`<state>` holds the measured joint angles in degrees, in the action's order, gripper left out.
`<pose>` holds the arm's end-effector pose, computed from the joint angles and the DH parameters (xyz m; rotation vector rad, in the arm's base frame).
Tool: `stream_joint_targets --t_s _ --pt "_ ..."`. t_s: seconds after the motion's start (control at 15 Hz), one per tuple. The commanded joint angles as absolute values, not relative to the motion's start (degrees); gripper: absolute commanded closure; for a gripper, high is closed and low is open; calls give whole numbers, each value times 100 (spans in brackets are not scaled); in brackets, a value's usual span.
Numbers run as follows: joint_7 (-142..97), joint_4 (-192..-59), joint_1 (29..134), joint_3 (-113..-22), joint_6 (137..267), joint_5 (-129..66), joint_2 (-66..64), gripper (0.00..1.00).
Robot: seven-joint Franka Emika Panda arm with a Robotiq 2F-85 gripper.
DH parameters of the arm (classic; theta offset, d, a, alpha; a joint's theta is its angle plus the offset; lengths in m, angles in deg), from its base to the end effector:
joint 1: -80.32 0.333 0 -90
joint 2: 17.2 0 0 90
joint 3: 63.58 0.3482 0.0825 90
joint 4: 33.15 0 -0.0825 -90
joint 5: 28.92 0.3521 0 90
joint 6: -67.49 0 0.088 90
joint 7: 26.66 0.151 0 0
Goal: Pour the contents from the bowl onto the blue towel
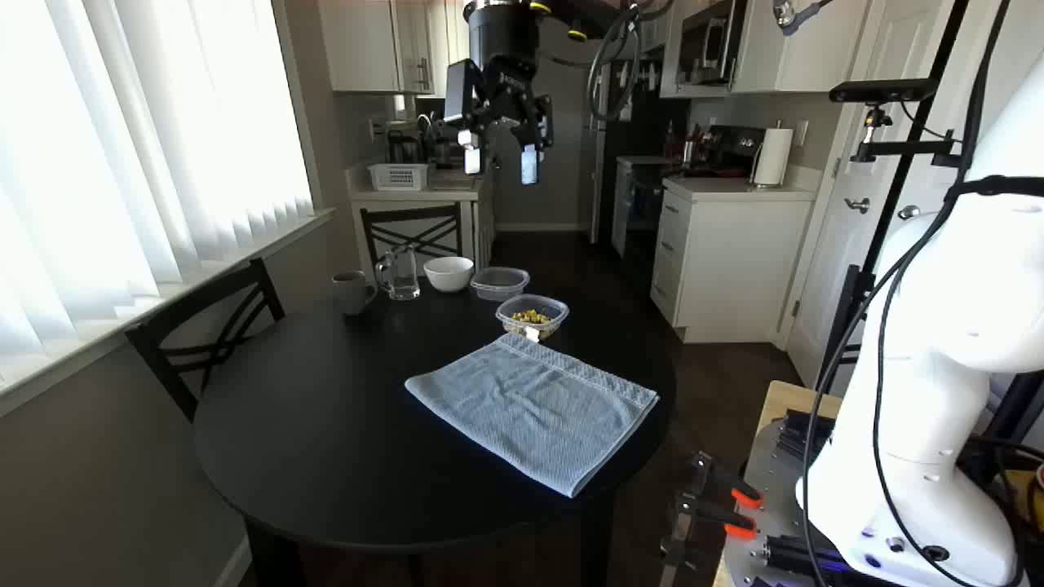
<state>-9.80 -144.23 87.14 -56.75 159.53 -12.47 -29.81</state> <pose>0.4135 0.1484 0.5648 -2.9061 0.1265 0.2587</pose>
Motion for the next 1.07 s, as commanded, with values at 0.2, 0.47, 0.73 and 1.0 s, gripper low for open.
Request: stream_joint_targets --t_s 0.2,0.47,0.73,1.0 --pt "-986 -14409 8668 -5635 15938 -1240 -2977 0" --pt "-986 -14409 8668 -5635 15938 -1240 -2977 0" --pt "-889 -13504 8606 -5673 16620 -1198 -1818 0" --pt "-709 -12218 8571 -5822 16825 -1503 -613 0"
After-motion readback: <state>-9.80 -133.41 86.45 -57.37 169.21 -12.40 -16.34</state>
